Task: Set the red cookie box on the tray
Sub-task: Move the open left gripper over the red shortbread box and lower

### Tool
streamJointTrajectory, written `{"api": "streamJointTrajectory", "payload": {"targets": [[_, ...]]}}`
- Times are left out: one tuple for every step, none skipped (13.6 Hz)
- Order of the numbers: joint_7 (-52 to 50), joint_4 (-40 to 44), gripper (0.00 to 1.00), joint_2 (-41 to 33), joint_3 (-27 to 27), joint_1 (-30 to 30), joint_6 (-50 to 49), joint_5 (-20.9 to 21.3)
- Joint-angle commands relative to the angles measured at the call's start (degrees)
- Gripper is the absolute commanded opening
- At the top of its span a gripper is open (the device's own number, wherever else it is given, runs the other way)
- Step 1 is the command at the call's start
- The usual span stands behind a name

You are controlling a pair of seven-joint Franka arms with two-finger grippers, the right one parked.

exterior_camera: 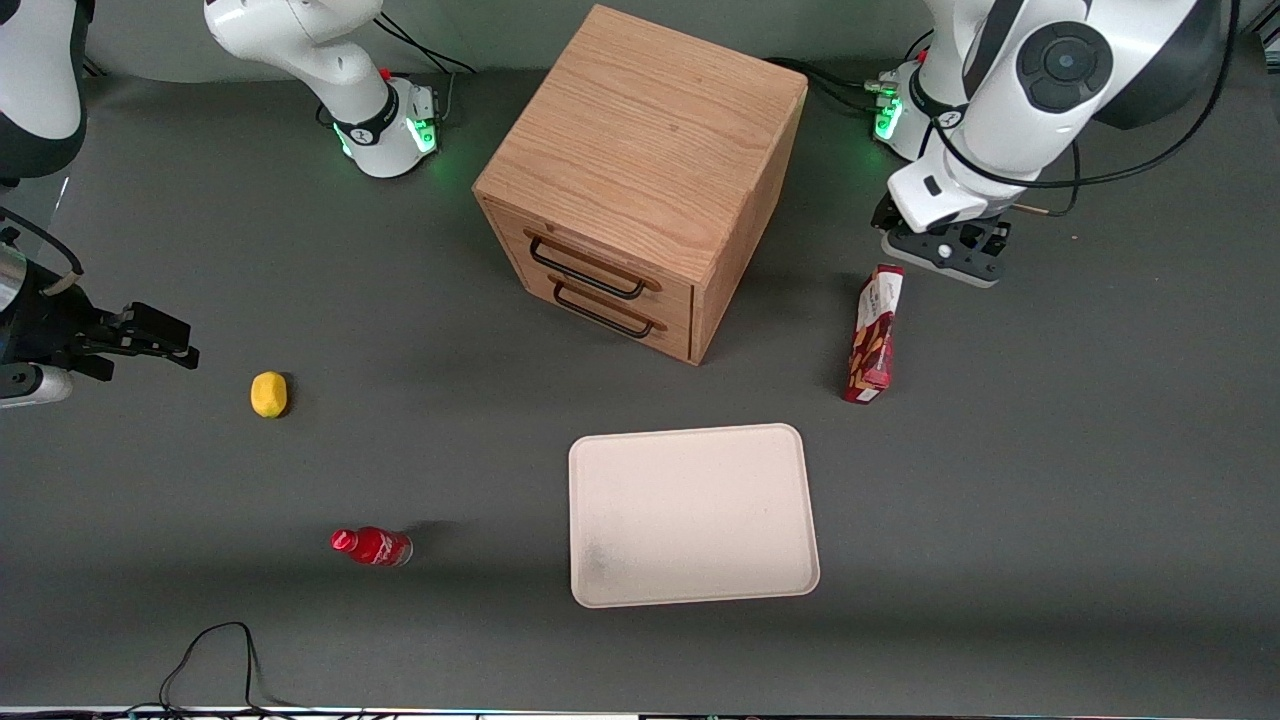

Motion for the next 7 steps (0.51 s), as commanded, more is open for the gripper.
{"api": "streamJointTrajectory", "payload": {"targets": [[4.45,-4.94,0.95,-3.46,1.50,-0.32,3.59,-0.50],[4.54,-5.99,0.95,-3.28,1.51,-0.32,5.34,-0.50],[4.54,-8.52,0.95,-3.19,1.51,-0.32,9.01,-0.50],[4.54,-10.55,0.95,-2.84,1.51,-0.32,12.00,-0.59],[4.54,-11.70,0.96,-2.06,1.68,-0.23,13.69,-0.59],[4.63,-11.88,0.96,-0.66,1.77,-0.23,14.22,-0.59],[4.63,-11.80,0.96,0.92,1.86,-0.23,15.71,-0.59]]}}
